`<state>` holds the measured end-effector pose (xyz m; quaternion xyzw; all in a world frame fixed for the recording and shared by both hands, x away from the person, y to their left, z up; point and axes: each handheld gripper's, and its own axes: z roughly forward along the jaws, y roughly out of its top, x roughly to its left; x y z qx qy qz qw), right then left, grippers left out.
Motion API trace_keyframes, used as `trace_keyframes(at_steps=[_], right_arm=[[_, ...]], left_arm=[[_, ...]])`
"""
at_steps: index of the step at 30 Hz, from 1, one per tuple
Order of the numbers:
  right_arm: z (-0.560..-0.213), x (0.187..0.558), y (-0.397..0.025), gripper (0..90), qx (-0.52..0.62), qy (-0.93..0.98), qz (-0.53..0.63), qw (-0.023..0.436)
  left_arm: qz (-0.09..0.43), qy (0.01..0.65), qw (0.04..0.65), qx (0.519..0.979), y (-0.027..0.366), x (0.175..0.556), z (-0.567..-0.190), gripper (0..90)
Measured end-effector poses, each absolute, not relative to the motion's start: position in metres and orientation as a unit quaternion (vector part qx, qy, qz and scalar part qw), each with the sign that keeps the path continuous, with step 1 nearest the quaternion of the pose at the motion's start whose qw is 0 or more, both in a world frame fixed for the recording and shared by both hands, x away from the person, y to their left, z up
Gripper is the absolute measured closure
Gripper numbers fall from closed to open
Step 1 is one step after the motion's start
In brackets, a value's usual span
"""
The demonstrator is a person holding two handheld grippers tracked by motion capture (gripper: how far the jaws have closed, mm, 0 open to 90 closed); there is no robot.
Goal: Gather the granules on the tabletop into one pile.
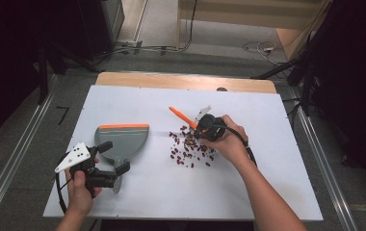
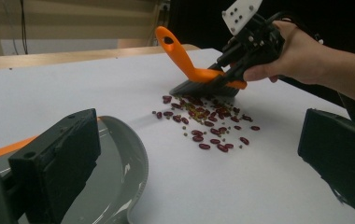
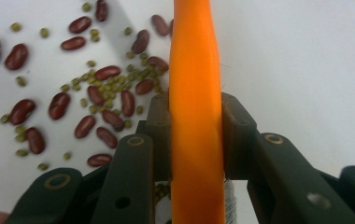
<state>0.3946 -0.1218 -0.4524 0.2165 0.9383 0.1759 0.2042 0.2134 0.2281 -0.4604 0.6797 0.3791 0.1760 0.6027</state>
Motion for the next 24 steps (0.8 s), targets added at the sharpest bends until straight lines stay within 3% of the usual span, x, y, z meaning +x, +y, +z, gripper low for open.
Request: trace_keyframes(at_steps=[24], right_arm=[[-0.451, 0.352, -0.125, 67.8, 0.151, 0.954, 0.178, 0.189]], left_arm=[[0.178, 0.381, 0.602, 0.679, 0.229, 0.213, -0.460, 0.0]])
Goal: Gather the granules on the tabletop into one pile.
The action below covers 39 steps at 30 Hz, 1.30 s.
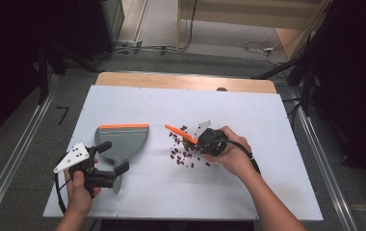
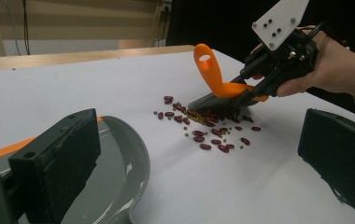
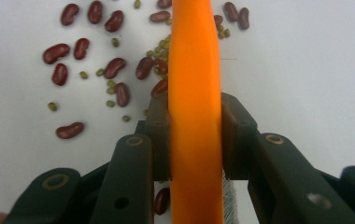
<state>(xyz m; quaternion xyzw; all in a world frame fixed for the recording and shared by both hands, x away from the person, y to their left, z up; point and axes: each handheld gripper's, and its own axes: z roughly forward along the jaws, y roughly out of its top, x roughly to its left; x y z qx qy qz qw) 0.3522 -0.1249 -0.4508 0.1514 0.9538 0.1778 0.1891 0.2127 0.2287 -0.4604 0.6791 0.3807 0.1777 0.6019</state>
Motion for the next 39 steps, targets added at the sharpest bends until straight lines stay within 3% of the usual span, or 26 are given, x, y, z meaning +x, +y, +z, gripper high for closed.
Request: trace_keyframes(at_steps=[13, 21, 31, 39], right_arm=[[-0.423, 0.364, -0.129, 68.8, 0.161, 0.943, 0.201, 0.211], [-0.410, 0.386, -0.105, 68.9, 0.147, 0.934, 0.222, 0.238], [-0.433, 0.424, -0.062, 68.9, 0.078, 0.946, 0.190, 0.250], [-0.448, 0.423, -0.045, 68.8, 0.060, 0.953, 0.173, 0.240]], left_arm=[[0.180, 0.378, 0.598, 0.683, 0.230, 0.213, -0.460, 0.0], [0.184, 0.380, 0.598, 0.681, 0.232, 0.213, -0.459, 0.0], [0.185, 0.382, 0.598, 0.680, 0.237, 0.213, -0.460, 0.0], [0.183, 0.384, 0.599, 0.678, 0.240, 0.214, -0.461, 0.0]])
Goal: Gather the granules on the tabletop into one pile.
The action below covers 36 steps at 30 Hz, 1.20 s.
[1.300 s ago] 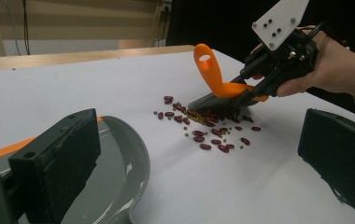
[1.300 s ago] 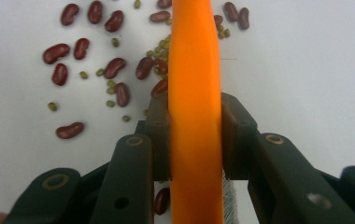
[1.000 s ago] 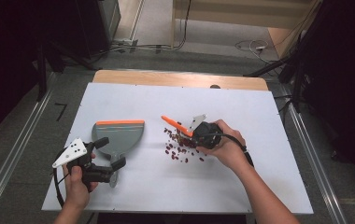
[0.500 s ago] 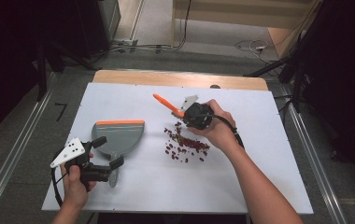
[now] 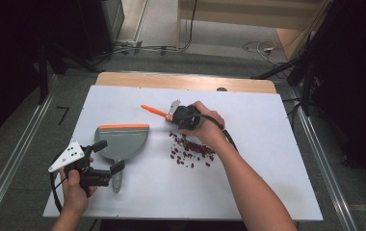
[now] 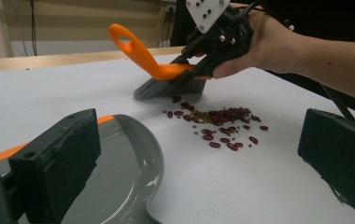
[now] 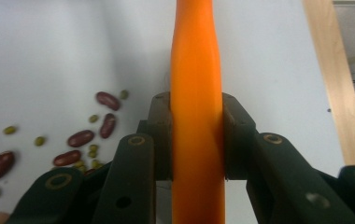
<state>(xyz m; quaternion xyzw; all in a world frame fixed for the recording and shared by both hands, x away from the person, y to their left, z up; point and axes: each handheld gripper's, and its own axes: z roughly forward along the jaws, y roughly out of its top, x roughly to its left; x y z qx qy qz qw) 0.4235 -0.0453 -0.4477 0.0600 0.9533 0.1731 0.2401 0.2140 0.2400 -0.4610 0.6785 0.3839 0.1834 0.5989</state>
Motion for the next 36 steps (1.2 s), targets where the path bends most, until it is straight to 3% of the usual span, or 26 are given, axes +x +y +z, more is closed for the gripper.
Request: trace_keyframes(at_steps=[20, 36], right_arm=[[-0.456, 0.374, -0.058, 67.8, 0.007, 0.962, 0.179, 0.206], [-0.457, 0.345, -0.068, 67.8, -0.025, 0.961, 0.179, 0.211]], left_arm=[[0.180, 0.379, 0.596, 0.685, 0.234, 0.215, -0.462, 0.0], [0.179, 0.377, 0.594, 0.688, 0.231, 0.214, -0.462, 0.0]])
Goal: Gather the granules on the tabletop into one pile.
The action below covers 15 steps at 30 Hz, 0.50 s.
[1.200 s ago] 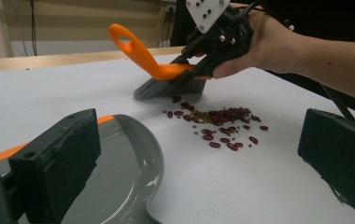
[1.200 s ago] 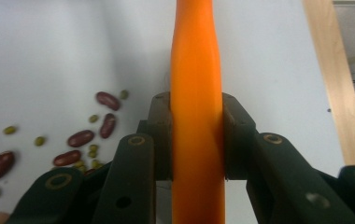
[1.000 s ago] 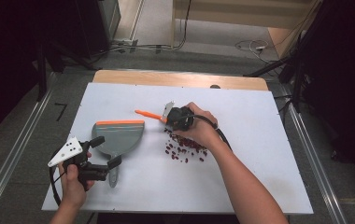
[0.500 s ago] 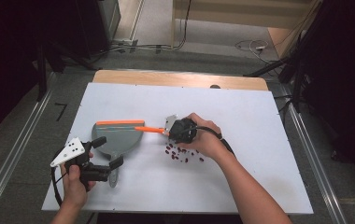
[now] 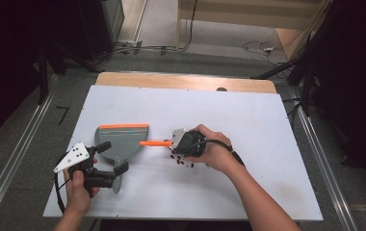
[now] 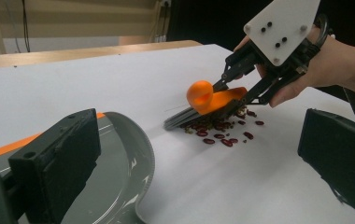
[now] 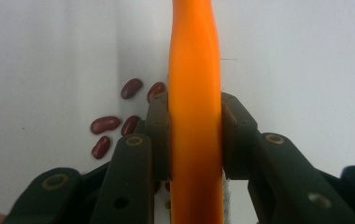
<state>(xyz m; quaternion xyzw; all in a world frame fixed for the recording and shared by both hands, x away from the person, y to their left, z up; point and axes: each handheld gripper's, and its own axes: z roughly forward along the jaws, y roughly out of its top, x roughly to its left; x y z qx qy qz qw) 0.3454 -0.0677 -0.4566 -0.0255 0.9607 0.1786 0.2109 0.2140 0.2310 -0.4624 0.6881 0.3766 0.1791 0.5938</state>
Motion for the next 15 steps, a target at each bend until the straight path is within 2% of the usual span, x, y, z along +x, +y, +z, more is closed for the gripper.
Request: trace_keyframes(at_steps=[8, 15], right_arm=[[-0.452, 0.339, -0.068, 68.4, -0.029, 0.954, 0.178, 0.238], [-0.420, 0.347, -0.084, 68.6, 0.027, 0.940, 0.233, 0.247]], left_arm=[[0.179, 0.376, 0.593, 0.689, 0.230, 0.214, -0.462, 0.0], [0.181, 0.379, 0.595, 0.686, 0.233, 0.214, -0.462, 0.0]])
